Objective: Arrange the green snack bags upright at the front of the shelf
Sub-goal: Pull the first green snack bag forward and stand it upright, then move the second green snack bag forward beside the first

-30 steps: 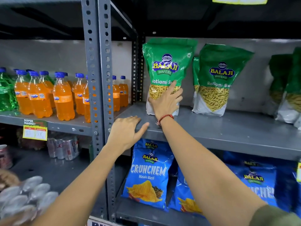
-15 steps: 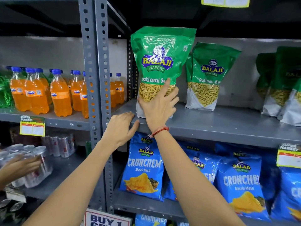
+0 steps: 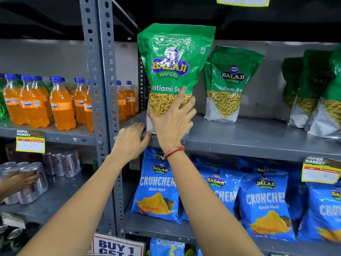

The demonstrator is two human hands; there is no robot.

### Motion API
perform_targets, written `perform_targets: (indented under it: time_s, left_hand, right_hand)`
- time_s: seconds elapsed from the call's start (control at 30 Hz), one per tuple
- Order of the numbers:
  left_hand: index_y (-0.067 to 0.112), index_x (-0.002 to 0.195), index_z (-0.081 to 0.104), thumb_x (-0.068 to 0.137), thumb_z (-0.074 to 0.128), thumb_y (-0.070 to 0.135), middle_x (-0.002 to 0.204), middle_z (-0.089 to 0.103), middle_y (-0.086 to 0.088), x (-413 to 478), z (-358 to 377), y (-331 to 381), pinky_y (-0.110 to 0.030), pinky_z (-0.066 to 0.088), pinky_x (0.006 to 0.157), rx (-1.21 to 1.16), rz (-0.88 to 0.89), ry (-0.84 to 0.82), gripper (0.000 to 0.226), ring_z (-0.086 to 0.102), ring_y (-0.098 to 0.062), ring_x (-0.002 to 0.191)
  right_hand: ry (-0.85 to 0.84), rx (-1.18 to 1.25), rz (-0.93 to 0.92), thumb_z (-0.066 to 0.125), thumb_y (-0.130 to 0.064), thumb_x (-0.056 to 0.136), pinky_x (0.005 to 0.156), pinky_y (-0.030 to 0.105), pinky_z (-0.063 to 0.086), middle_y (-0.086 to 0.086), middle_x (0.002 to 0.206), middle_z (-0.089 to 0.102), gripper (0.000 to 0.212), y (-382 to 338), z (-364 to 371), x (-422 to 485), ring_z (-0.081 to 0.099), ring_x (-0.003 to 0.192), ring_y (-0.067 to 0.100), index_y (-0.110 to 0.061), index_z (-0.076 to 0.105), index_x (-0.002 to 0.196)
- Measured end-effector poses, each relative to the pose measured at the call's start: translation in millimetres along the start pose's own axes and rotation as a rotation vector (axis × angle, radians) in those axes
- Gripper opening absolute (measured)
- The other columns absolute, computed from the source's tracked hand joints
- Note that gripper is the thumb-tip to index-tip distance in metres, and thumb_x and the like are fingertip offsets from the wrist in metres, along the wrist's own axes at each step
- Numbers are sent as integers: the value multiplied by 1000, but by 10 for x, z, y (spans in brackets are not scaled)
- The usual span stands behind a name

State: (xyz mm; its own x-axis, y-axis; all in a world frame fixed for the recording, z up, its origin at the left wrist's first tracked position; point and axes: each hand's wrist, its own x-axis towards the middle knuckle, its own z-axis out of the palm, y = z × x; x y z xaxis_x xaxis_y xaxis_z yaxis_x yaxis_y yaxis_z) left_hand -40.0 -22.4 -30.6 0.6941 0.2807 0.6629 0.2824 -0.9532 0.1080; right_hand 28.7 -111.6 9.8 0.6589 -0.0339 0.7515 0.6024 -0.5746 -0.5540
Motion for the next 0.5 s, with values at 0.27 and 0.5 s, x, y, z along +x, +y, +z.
perform_targets:
  time_s: [0.27, 0.5]
  left_hand:
    - [-3, 122, 54, 91, 41, 35, 125, 60, -24, -61, 118, 56, -46, 43, 94, -153, -66, 178, 50, 54, -37, 117]
    - [5, 99, 62, 87, 46, 29, 95, 60, -14, -51, 230, 797, -39, 44, 72, -217, 84, 460, 32, 54, -28, 91]
  right_hand:
    - [58, 153, -51, 52, -74, 77, 86, 48, 48, 21, 147, 31, 97, 332, -199, 214, 39, 124, 37, -17, 22, 150]
    - [135, 73, 28, 51, -56, 89, 98, 46, 38, 22, 140, 38, 76, 1126, -291, 922, 39, 121, 37, -9, 32, 145]
